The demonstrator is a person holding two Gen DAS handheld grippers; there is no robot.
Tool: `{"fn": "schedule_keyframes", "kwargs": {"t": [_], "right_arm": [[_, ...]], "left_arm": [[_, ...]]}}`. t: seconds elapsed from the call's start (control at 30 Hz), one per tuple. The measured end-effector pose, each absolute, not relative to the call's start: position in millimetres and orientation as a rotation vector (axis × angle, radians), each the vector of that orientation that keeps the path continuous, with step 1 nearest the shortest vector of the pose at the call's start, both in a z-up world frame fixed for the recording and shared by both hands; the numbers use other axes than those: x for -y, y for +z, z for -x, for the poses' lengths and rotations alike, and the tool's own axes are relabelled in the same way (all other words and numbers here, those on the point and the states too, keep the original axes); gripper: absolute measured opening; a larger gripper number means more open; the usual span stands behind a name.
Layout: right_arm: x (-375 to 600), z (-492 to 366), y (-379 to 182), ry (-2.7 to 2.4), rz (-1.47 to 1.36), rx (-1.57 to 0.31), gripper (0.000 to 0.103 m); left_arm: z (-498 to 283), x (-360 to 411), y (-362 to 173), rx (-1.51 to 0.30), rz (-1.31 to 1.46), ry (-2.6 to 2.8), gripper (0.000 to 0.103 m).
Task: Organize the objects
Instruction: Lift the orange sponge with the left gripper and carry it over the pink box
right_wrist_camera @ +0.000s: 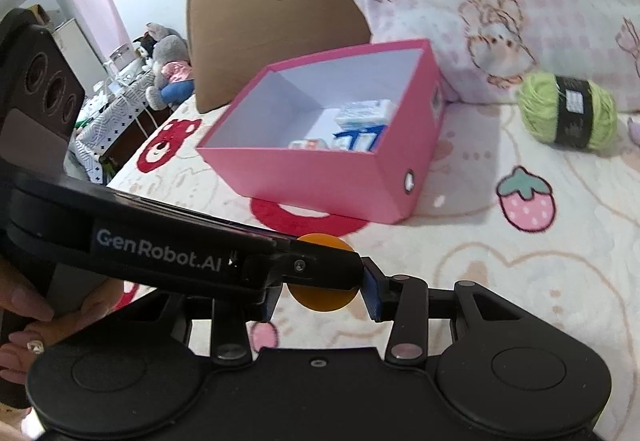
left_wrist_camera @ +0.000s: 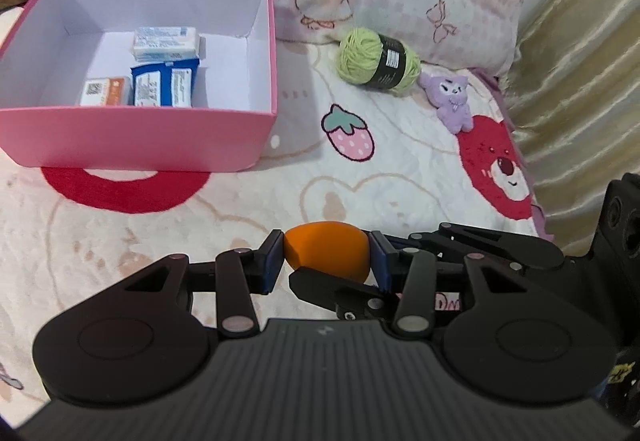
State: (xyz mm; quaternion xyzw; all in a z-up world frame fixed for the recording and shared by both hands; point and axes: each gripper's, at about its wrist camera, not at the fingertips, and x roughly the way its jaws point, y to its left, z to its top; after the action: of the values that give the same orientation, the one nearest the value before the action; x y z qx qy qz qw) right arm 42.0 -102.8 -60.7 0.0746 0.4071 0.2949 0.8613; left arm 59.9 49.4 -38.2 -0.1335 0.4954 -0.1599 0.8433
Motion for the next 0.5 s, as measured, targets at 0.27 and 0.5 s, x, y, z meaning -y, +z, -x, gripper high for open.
{"fn": "schedule_keyframes", "kwargs": {"t": [0.27,0.5], "right_arm": [[77,-34,-28,0.621,-0.078,-0.895,0.048],[59,-33,-8,0.632,-0.051,-0.915,0.048]], "left_arm": [[-48,-65,-8,-1.043,0.259,-0.361,0.044],[-42,-83,12,-1.043,0.261,-0.368,0.044]]}}
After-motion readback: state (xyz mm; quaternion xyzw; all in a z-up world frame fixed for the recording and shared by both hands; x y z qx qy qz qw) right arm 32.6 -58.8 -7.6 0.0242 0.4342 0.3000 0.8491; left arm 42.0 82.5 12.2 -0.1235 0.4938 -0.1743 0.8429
